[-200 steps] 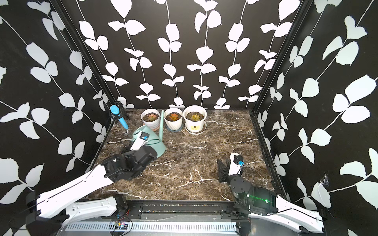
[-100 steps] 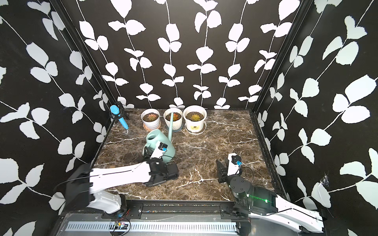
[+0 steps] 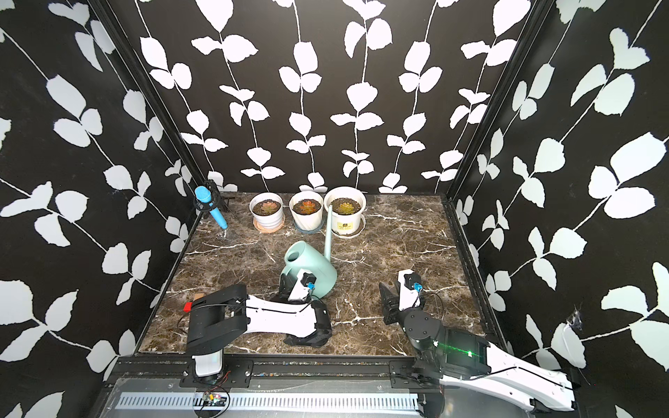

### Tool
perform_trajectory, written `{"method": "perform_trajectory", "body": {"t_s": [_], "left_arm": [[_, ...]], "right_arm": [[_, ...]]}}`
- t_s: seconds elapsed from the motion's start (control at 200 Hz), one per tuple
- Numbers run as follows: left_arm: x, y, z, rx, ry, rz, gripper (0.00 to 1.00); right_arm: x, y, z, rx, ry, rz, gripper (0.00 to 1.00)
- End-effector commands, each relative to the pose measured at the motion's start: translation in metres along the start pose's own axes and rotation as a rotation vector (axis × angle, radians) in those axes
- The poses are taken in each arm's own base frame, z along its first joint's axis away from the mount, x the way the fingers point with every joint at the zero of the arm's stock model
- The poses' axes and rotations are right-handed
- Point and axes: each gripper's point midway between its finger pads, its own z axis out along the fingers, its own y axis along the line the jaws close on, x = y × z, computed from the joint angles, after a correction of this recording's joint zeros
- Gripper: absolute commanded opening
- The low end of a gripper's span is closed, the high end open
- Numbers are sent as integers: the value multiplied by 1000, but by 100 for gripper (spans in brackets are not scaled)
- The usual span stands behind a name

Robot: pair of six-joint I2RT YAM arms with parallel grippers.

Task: Water the succulent around the soil edge
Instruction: Place the watering can at the center of the board.

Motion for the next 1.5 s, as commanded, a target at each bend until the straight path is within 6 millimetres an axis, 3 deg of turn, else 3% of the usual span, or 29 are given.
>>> {"method": "perform_trajectory", "body": {"t_s": [0.0, 0.47, 0.635, 0.81, 0.89, 1.01, 1.195, 1.34, 1.495], "left_arm": [[-10, 19, -7, 8, -32, 48, 0], [-6, 6, -37, 111, -107, 15, 0], [6, -14, -48, 150, -105, 99, 0], [15, -23, -56, 143, -119, 167, 0], [12, -29, -61, 121, -142, 214, 0], [8, -52, -71, 130, -177, 319, 0], [7, -44, -69, 138, -177, 275, 0], [3, -52, -74, 149, -200, 315, 5], [2, -50, -74, 147, -194, 312, 13]], "right_arm": [[-15, 8, -2, -25, -20, 17, 48], [-14, 32, 10, -59, 30, -19, 50], [-17, 46, 14, -95, 24, -20, 55], [-13, 68, 34, -64, 141, -89, 69], [-2, 80, 47, -69, 241, -85, 71], [5, 88, 58, -54, 291, -29, 71], [-8, 71, 49, -18, 241, 47, 71], [-18, 49, 36, 17, 204, 68, 72], [3, 23, 28, 44, 180, 181, 72]]}}
